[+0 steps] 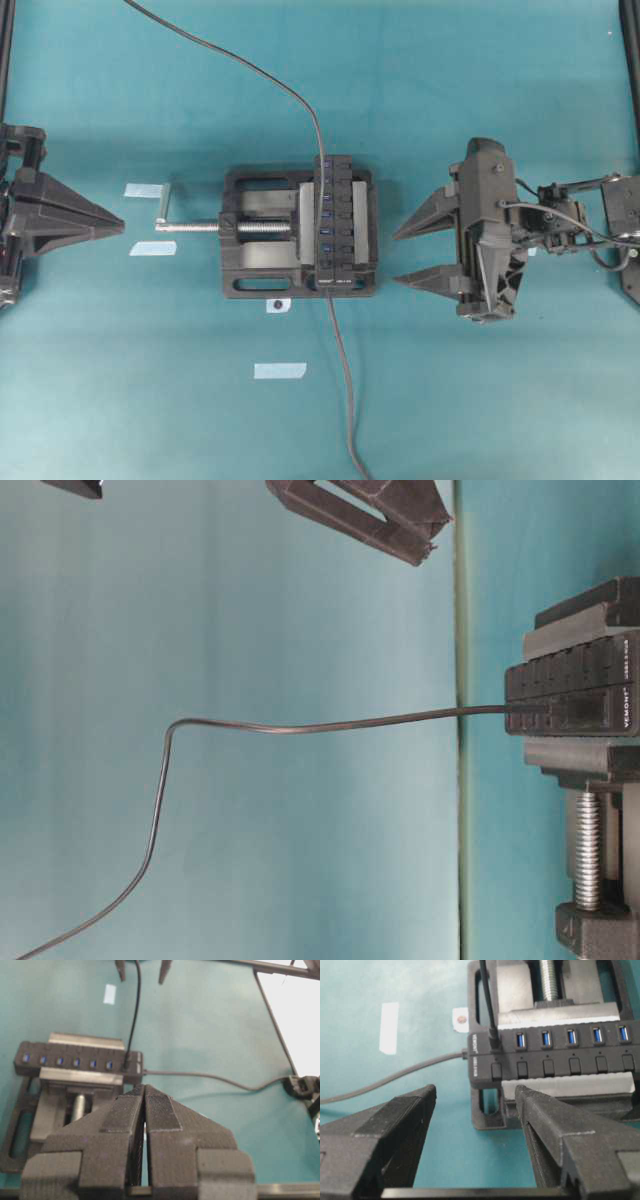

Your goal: Insert the USB into the front port of the fixed hub.

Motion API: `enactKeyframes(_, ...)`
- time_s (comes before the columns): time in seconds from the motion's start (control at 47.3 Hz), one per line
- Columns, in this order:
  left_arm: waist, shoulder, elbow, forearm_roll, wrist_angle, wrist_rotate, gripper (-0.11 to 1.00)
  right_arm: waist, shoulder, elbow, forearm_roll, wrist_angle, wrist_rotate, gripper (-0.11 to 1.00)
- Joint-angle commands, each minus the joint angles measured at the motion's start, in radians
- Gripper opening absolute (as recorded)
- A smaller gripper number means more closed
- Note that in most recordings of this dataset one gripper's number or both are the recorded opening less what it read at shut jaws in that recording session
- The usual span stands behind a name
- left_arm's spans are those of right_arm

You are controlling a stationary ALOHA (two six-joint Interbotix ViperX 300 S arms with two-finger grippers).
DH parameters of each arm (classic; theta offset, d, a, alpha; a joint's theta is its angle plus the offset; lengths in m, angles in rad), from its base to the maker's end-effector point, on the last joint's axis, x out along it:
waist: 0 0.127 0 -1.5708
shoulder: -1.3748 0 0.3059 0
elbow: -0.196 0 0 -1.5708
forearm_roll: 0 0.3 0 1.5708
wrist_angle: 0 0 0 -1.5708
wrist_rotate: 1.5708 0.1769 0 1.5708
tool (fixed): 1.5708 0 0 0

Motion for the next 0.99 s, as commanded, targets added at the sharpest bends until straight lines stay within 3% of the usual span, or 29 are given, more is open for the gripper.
enactKeyframes(0.0,-0.003,0.008,-0.018,0.002,-0.005,0.000,0.00,0.003,-0.018,-0.006,0.002,-0.012,0.009,0.68)
enactKeyframes(0.972,-0.002,0.011,-0.015,0.003,-0.002,0.000,0.00,-0.006,-0.018,0.008,0.002,-0.055,0.009,0.68)
